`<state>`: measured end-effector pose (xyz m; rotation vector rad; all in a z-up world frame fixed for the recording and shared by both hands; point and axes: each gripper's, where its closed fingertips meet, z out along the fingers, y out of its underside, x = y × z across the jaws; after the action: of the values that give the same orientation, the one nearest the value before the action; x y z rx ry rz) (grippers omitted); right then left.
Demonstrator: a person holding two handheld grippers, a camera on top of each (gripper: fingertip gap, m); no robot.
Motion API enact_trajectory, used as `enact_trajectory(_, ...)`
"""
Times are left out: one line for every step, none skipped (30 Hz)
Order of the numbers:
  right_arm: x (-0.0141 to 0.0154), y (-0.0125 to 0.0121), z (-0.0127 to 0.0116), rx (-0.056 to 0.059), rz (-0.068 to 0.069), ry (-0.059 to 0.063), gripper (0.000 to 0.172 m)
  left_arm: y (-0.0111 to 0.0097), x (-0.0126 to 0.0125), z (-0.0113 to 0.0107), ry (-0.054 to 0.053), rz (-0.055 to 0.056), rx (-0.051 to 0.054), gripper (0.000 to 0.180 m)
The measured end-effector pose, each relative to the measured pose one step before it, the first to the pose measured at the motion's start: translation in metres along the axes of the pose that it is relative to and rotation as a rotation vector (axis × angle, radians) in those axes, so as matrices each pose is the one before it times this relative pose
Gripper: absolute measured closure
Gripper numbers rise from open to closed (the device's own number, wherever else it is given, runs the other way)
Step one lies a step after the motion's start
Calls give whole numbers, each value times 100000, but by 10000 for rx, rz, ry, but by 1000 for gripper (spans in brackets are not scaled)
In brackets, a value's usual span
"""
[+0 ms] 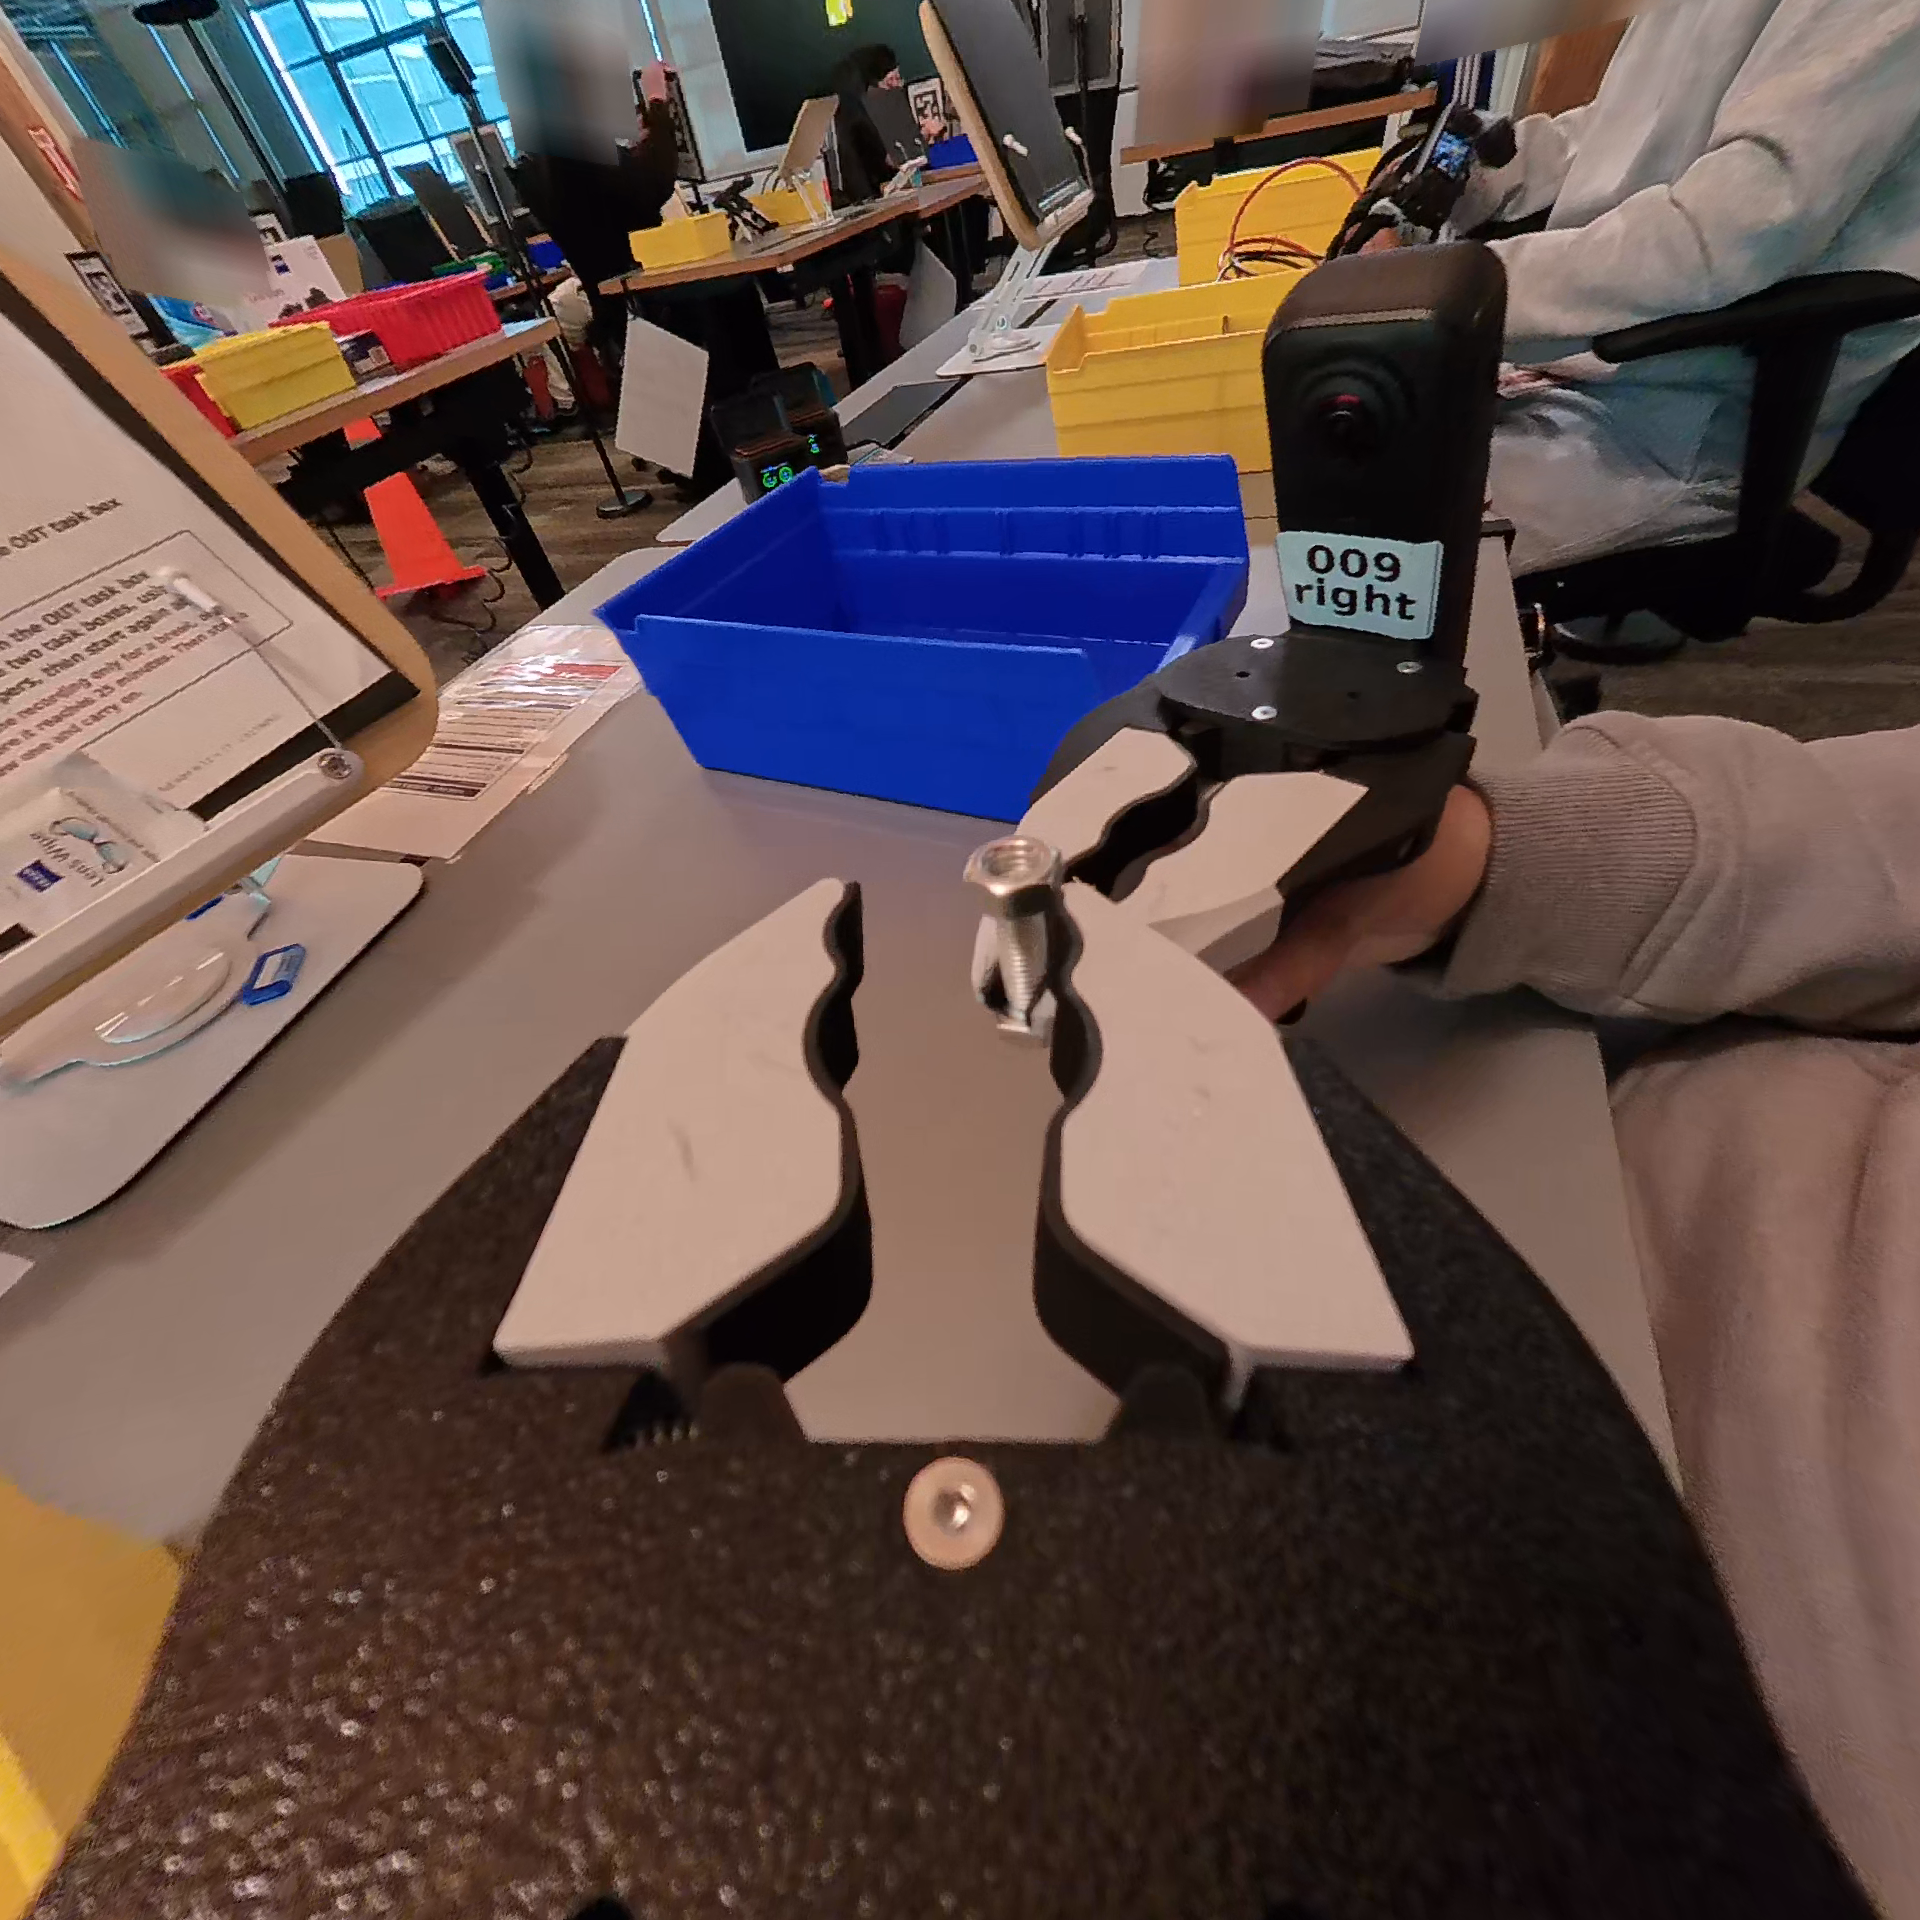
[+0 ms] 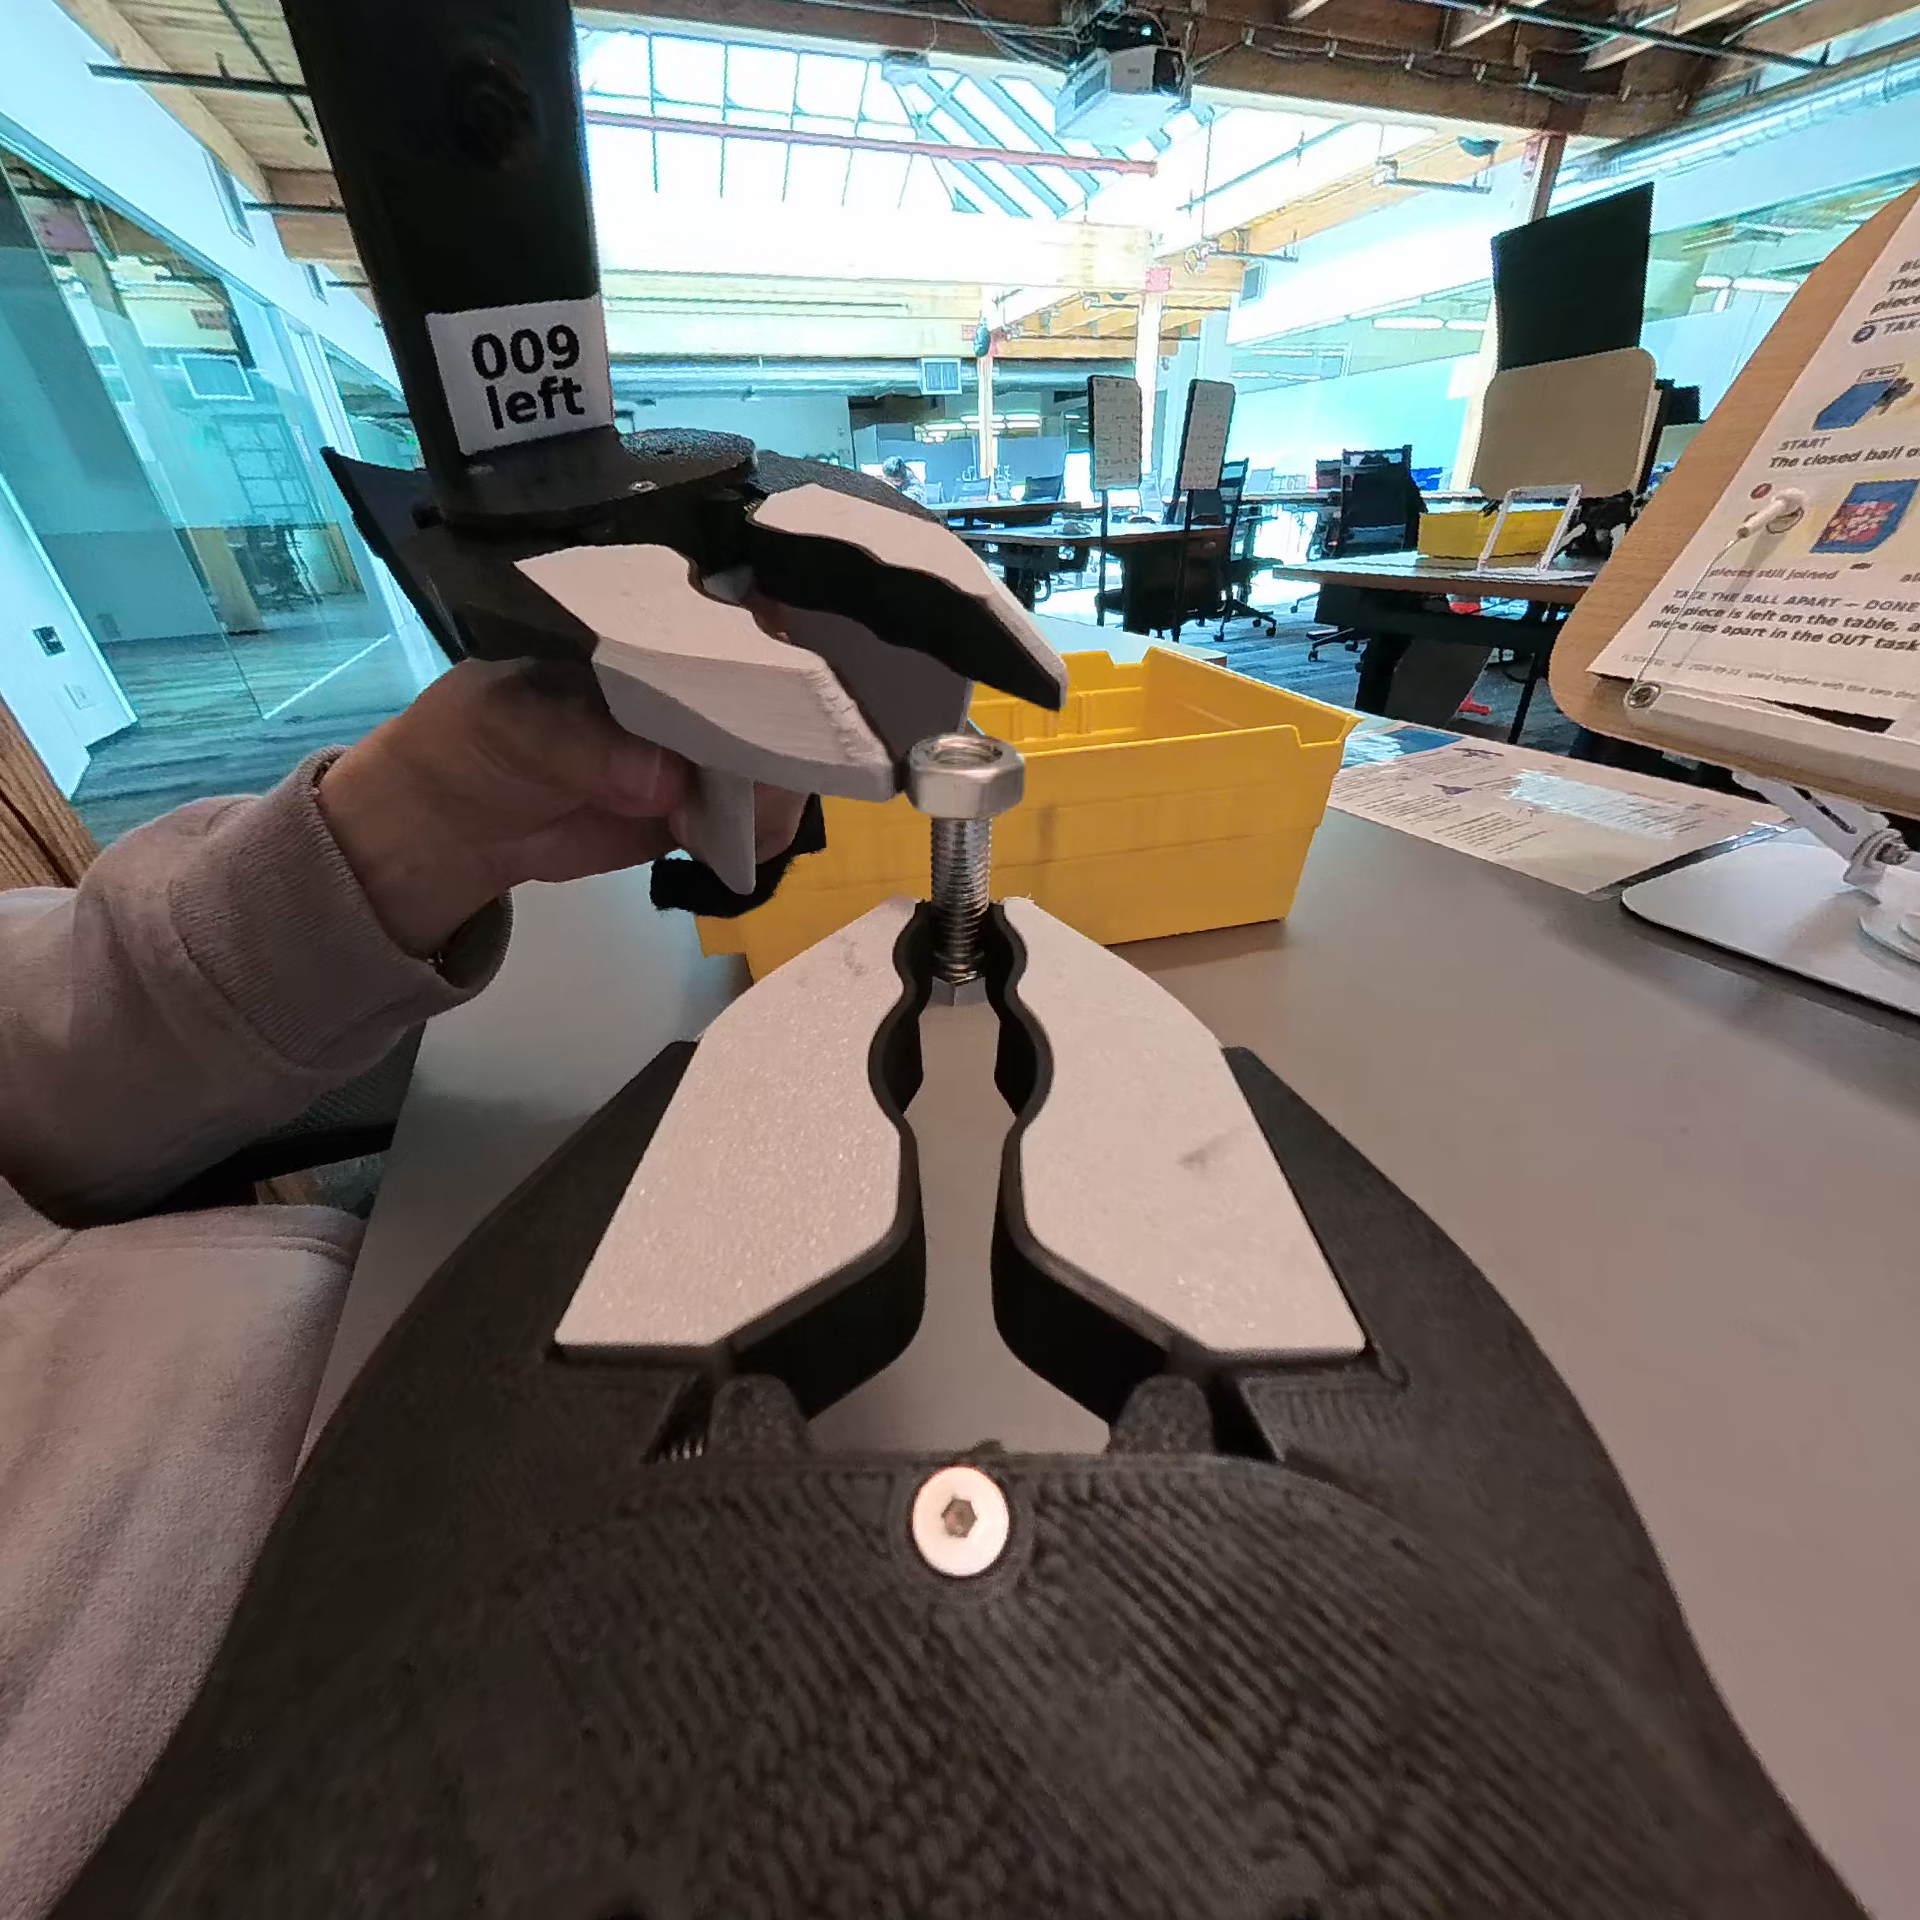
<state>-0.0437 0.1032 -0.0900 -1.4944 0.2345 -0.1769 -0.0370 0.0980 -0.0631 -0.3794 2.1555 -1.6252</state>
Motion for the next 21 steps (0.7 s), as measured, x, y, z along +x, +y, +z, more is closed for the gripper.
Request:
enact_trajectory(41,-51,-52,35,-4,13,163,52,-367,-206,-184,19,-50,149)
enact_trajectory(12,-24,-16,2,-7,2,163,11,-220,-191,-85,-2,-25,149)
enact_trajectory(12,53,21,-38,-16,11,163,-126,57,-133,74,-57,60,149)
enact_trajectory(1,67,48,-32,-20,20,163,-307,242,-52,147,-103,182,148)
enact_trajectory(-54,51,67,-12,11,-20,163,-431,350,43,166,-111,275,148)
enact_trajectory(-104,51,61,1,42,-62,163,-389,380,157,161,-104,266,148)
enact_trajectory(-64,28,49,17,53,-46,163,-192,342,274,132,-76,161,148)
enact_trajectory(-48,-22,16,38,61,-38,163,46,245,331,67,-33,24,148)
enact_trajectory(-54,-19,-4,19,58,-53,163,227,92,324,-17,6,-73,148)
enact_trajectory(-41,-70,-32,27,28,-41,163,284,-9,290,-67,18,-100,147)
enact_trajectory(-7,-107,-54,46,11,-7,163,214,-32,198,-63,9,-60,147)
enact_trajectory(-30,-108,-56,31,19,-41,163,116,-66,113,-61,-12,-3,148)
enact_trajectory(-81,-119,-66,30,22,-79,163,14,-134,5,-70,-33,37,148)
enact_trajectory(38,-89,-69,15,-4,7,163,-77,-138,-76,-52,-59,78,148)
enact_trajectory(136,-79,-86,14,-23,53,163,-110,-134,-135,-24,-78,83,148)
enact_trajectory(119,-110,-118,46,43,17,163,-62,-156,-148,-33,-56,50,148)
enact_trajectory(142,-79,-121,41,63,5,163,-33,-202,-166,-69,-27,25,148)
enact_trajectory(139,-17,-132,19,16,16,163,16,-298,-168,-131,-17,-16,149)
enact_trajectory(137,13,-108,-7,-9,33,163,64,-335,-154,-148,-8,-40,151)
enact_trajectory(130,23,-63,-11,8,46,163,62,-229,-144,-87,-5,-50,151)
enact_trajectory(89,18,-31,-4,17,32,163,21,-78,-101,-23,-2,-52,151)
